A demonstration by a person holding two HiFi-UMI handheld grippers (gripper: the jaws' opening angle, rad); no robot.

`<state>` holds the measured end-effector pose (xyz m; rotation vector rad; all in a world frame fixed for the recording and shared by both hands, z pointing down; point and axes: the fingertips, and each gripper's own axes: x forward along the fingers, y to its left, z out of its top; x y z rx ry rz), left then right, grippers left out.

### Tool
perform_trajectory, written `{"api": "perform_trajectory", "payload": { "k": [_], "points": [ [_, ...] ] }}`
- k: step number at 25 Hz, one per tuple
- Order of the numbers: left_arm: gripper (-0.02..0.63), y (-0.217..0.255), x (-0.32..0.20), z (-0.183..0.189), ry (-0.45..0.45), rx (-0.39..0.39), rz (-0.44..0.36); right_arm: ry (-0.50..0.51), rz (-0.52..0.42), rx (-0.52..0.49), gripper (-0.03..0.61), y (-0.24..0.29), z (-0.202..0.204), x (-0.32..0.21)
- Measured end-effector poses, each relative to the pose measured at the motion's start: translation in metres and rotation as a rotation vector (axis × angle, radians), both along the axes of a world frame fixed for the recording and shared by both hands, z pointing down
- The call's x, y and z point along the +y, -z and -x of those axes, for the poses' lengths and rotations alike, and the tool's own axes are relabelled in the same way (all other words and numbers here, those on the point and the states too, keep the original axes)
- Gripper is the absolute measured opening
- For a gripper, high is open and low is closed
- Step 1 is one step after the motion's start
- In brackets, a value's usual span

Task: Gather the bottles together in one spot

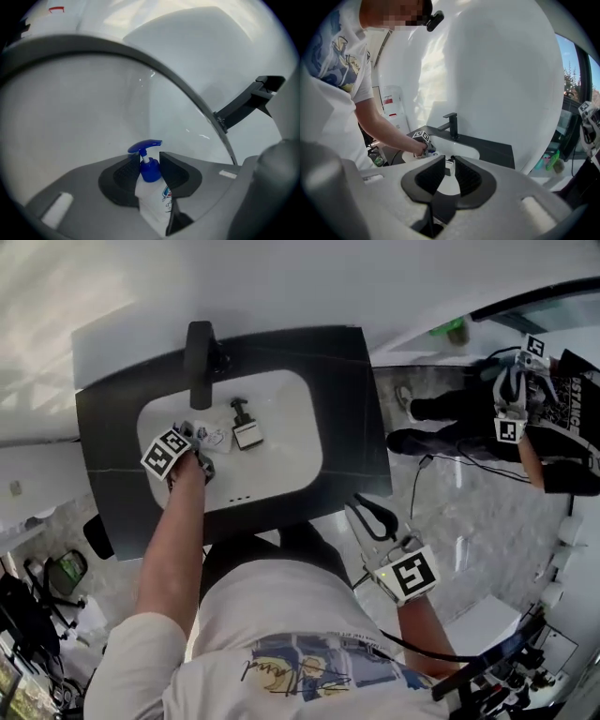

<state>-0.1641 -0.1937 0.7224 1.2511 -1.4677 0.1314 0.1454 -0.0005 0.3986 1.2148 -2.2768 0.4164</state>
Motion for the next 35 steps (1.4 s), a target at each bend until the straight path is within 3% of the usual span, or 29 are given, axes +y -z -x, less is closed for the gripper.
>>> {"api": "perform_trajectory", "payload": {
  "k": [6,12,15,25,35],
  "points": [
    [0.109,0.048,-0.007,0.004,-0.117,-0.119,-0.152,-0.003,-0.02,-0.036,0.066,-0.002,0.013,0.006],
    [0.103,0.09,-0.008,0.002,-0.371,-0.32,-0.265,0.0,-0.035,-0.06,0.067,-0.004,0.028,0.007],
    [0.101,0.106,-0.009,0.002,-0.483,-0.381,-0.321,-0.006,-0.04,-0.072,0.067,-0.005,0.034,0.006],
    [0.101,0.176,-0.02,0.003,-0.689,-0.447,-0.512,-0.026,-0.057,-0.109,0.067,-0.005,0.054,0.008],
    [0.101,0.249,-0.066,-0.002,-0.725,-0.458,-0.698,-0.042,-0.084,-0.103,0.066,0.006,0.062,-0.001]
  ]
}}
